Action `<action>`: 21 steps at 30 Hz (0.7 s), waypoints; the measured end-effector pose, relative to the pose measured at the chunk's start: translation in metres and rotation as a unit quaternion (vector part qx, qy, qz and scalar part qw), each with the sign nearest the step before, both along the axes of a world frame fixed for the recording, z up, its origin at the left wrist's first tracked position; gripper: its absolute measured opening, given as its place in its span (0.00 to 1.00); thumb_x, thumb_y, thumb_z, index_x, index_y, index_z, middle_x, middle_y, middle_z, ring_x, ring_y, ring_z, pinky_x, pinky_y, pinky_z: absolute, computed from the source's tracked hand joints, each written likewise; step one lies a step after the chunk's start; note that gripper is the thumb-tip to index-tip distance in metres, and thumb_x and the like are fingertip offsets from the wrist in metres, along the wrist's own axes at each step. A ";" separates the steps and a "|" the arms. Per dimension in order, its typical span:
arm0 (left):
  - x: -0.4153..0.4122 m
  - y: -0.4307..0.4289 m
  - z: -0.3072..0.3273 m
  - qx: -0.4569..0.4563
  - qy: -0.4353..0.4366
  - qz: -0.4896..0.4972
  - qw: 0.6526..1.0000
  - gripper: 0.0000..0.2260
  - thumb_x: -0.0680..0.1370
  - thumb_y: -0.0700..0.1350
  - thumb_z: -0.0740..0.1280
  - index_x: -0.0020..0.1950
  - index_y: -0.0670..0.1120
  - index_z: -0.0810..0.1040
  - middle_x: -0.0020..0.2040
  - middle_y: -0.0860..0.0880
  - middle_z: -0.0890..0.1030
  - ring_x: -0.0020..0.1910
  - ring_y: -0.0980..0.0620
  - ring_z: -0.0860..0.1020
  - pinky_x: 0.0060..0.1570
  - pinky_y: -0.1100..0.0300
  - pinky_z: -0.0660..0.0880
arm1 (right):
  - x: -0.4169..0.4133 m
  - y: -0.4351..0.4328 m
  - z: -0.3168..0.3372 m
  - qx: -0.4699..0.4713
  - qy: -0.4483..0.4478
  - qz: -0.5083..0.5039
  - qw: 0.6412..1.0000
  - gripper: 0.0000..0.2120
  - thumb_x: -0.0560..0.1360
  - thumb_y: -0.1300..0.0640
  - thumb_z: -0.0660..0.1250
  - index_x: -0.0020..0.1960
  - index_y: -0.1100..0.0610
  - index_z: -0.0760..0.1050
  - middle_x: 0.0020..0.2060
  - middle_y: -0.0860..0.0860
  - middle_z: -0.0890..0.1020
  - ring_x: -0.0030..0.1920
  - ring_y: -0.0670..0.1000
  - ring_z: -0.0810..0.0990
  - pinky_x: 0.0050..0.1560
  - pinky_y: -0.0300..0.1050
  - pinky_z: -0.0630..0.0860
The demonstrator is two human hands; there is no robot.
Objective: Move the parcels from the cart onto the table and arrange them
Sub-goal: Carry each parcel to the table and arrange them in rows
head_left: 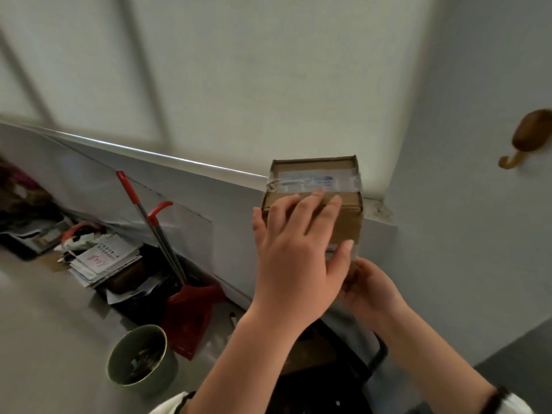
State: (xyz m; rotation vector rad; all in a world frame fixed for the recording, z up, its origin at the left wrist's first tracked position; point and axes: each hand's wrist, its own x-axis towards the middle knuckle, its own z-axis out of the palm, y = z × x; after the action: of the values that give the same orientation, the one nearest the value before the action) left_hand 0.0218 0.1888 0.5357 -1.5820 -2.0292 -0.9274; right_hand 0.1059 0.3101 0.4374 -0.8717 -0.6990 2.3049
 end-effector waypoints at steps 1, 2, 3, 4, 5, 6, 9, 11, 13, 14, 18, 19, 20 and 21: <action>-0.007 -0.001 -0.002 0.019 -0.027 -0.017 0.999 0.23 0.75 0.55 0.61 0.66 0.47 0.75 0.64 0.48 0.76 0.65 0.45 0.70 0.62 0.33 0.65 | 0.003 0.004 0.005 0.000 -0.010 -0.015 1.000 0.16 0.81 0.57 0.54 0.62 0.64 0.72 0.49 0.61 0.82 0.48 0.57 0.82 0.47 0.50 0.81; -0.014 -0.002 -0.004 0.047 -0.066 -0.033 0.996 0.22 0.75 0.54 0.61 0.66 0.47 0.74 0.64 0.49 0.75 0.65 0.46 0.70 0.63 0.37 0.67 | 0.006 0.007 0.012 0.007 -0.017 -0.031 0.999 0.15 0.81 0.57 0.56 0.61 0.64 0.72 0.51 0.62 0.81 0.49 0.57 0.81 0.46 0.49 0.81; -0.022 -0.003 -0.007 0.080 -0.129 -0.047 0.987 0.21 0.75 0.54 0.61 0.66 0.48 0.74 0.64 0.51 0.75 0.65 0.50 0.70 0.62 0.43 0.69 | 0.008 0.009 0.022 0.030 -0.031 -0.049 0.998 0.13 0.80 0.57 0.57 0.58 0.64 0.73 0.50 0.61 0.81 0.48 0.57 0.81 0.43 0.47 0.82; -0.030 -0.006 -0.009 0.119 -0.220 -0.059 0.966 0.19 0.76 0.54 0.62 0.65 0.52 0.74 0.63 0.54 0.74 0.63 0.54 0.71 0.60 0.52 0.72 | 0.011 0.009 0.033 0.076 -0.058 -0.066 0.993 0.10 0.80 0.57 0.60 0.53 0.62 0.75 0.46 0.59 0.81 0.45 0.55 0.81 0.41 0.45 0.82; -0.037 -0.009 -0.011 0.159 -0.329 -0.065 0.929 0.15 0.76 0.55 0.63 0.63 0.58 0.74 0.61 0.55 0.75 0.61 0.57 0.73 0.56 0.59 0.75 | 0.013 0.008 0.045 0.147 -0.102 -0.077 0.981 0.08 0.79 0.57 0.62 0.49 0.60 0.76 0.43 0.56 0.81 0.43 0.52 0.81 0.41 0.44 0.82; -0.043 -0.012 -0.014 0.196 -0.441 -0.065 0.873 0.12 0.76 0.55 0.63 0.59 0.63 0.74 0.59 0.56 0.77 0.58 0.59 0.76 0.53 0.64 0.75 | 0.016 0.004 0.057 0.240 -0.162 -0.077 0.954 0.07 0.78 0.55 0.63 0.47 0.58 0.77 0.40 0.54 0.82 0.42 0.50 0.82 0.41 0.42 0.81; -0.068 -0.016 -0.038 0.236 -0.669 -0.030 0.704 0.09 0.79 0.54 0.60 0.55 0.57 0.79 0.50 0.55 0.83 0.56 0.54 0.78 0.57 0.55 0.73 | 0.020 -0.015 0.087 0.514 -0.345 -0.057 0.783 0.08 0.75 0.48 0.65 0.46 0.52 0.77 0.39 0.45 0.82 0.40 0.44 0.81 0.39 0.39 0.78; -0.077 -0.019 -0.053 0.212 -0.731 -0.019 0.648 0.13 0.80 0.54 0.58 0.55 0.51 0.80 0.50 0.50 0.84 0.55 0.49 0.79 0.58 0.52 0.72 | 0.018 -0.033 0.097 0.619 -0.389 -0.050 0.680 0.09 0.75 0.46 0.64 0.51 0.50 0.75 0.42 0.44 0.80 0.42 0.44 0.79 0.40 0.40 0.77; -0.079 -0.022 -0.062 0.200 -0.762 -0.016 0.616 0.14 0.80 0.53 0.59 0.57 0.48 0.79 0.53 0.46 0.83 0.55 0.47 0.80 0.56 0.51 0.74 | 0.014 -0.046 0.098 0.679 -0.393 -0.048 0.618 0.12 0.75 0.47 0.64 0.56 0.51 0.75 0.44 0.45 0.79 0.44 0.46 0.77 0.44 0.40 0.76; -0.079 -0.024 -0.064 0.202 -0.769 -0.015 0.607 0.14 0.80 0.53 0.59 0.57 0.48 0.78 0.54 0.45 0.82 0.55 0.47 0.80 0.56 0.50 0.75 | 0.014 -0.050 0.096 0.693 -0.388 -0.042 0.606 0.13 0.75 0.48 0.65 0.57 0.51 0.75 0.46 0.45 0.78 0.45 0.45 0.76 0.45 0.39 0.75; -0.091 -0.040 -0.050 0.232 -0.745 -0.028 0.625 0.15 0.81 0.53 0.57 0.53 0.46 0.79 0.51 0.44 0.82 0.52 0.46 0.80 0.55 0.49 0.76 | 0.017 -0.049 0.087 0.629 -0.307 -0.027 0.714 0.15 0.73 0.52 0.69 0.59 0.49 0.75 0.50 0.43 0.80 0.51 0.43 0.78 0.53 0.45 0.79; -0.094 -0.044 -0.044 0.238 -0.731 -0.037 0.639 0.16 0.81 0.54 0.57 0.52 0.45 0.79 0.47 0.45 0.83 0.50 0.47 0.81 0.53 0.50 0.77 | 0.018 -0.048 0.085 0.614 -0.279 -0.028 0.738 0.15 0.72 0.53 0.69 0.58 0.47 0.75 0.50 0.41 0.80 0.51 0.41 0.79 0.52 0.44 0.80; -0.096 -0.048 -0.037 0.244 -0.715 -0.046 0.654 0.16 0.81 0.54 0.57 0.50 0.45 0.79 0.44 0.47 0.83 0.47 0.49 0.82 0.49 0.52 0.78 | 0.018 -0.046 0.082 0.607 -0.247 -0.033 0.754 0.15 0.72 0.54 0.70 0.57 0.44 0.75 0.50 0.40 0.81 0.51 0.40 0.79 0.51 0.42 0.80; -0.097 -0.051 -0.030 0.251 -0.697 -0.055 0.670 0.16 0.80 0.55 0.58 0.49 0.46 0.79 0.41 0.49 0.84 0.43 0.51 0.82 0.43 0.55 0.79 | 0.019 -0.046 0.080 0.608 -0.212 -0.041 0.764 0.16 0.72 0.56 0.70 0.55 0.40 0.74 0.49 0.38 0.82 0.52 0.39 0.80 0.50 0.39 0.80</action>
State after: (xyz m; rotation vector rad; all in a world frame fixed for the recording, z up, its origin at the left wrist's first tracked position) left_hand -0.0749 0.1378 0.5055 -0.5157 -1.9260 -3.0461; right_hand 0.1248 0.2646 0.5174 -0.6812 -1.9531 1.0619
